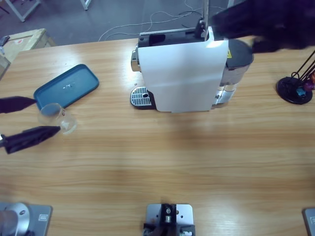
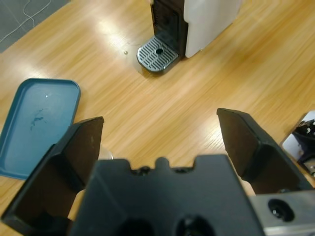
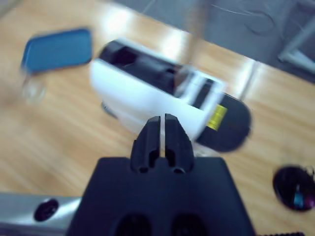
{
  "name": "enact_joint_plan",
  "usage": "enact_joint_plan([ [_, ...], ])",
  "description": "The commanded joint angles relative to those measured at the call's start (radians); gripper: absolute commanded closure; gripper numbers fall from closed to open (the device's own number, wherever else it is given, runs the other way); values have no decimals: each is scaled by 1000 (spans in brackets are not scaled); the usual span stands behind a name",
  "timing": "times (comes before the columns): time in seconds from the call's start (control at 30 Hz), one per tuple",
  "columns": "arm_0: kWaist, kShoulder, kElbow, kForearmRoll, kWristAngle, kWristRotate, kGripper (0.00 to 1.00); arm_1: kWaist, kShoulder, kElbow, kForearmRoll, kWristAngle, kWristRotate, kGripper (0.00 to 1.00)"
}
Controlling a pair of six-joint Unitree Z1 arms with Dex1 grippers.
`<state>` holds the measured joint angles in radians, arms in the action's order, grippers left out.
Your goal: Pour coffee
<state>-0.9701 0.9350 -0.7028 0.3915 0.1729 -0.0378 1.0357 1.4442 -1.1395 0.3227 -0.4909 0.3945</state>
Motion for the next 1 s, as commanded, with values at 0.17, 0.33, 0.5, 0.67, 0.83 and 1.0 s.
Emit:
enact_joint_plan([
  [0.17,-10,0,-25,27,-13,-28,9,-232,200,-165,-166,-5,266,1000],
  [0.33,-10,4,-27,32,-13,-28,9,-212,279,-250,-148,76,249,1000],
  [0.5,-10,6,-20,32,-15,-28,9,-105,317,-296,-124,75,248,1000],
  [0.67,-10,8,-26,33,-15,-28,9,-35,393,-322,-110,58,232,1000],
  [0.83,-10,-9,-35,61,-16,-33,9,-32,464,-313,-131,55,231,1000],
  [1.0,-10,-19,-34,79,-16,-36,9,-32,525,-316,-157,75,231,1000],
])
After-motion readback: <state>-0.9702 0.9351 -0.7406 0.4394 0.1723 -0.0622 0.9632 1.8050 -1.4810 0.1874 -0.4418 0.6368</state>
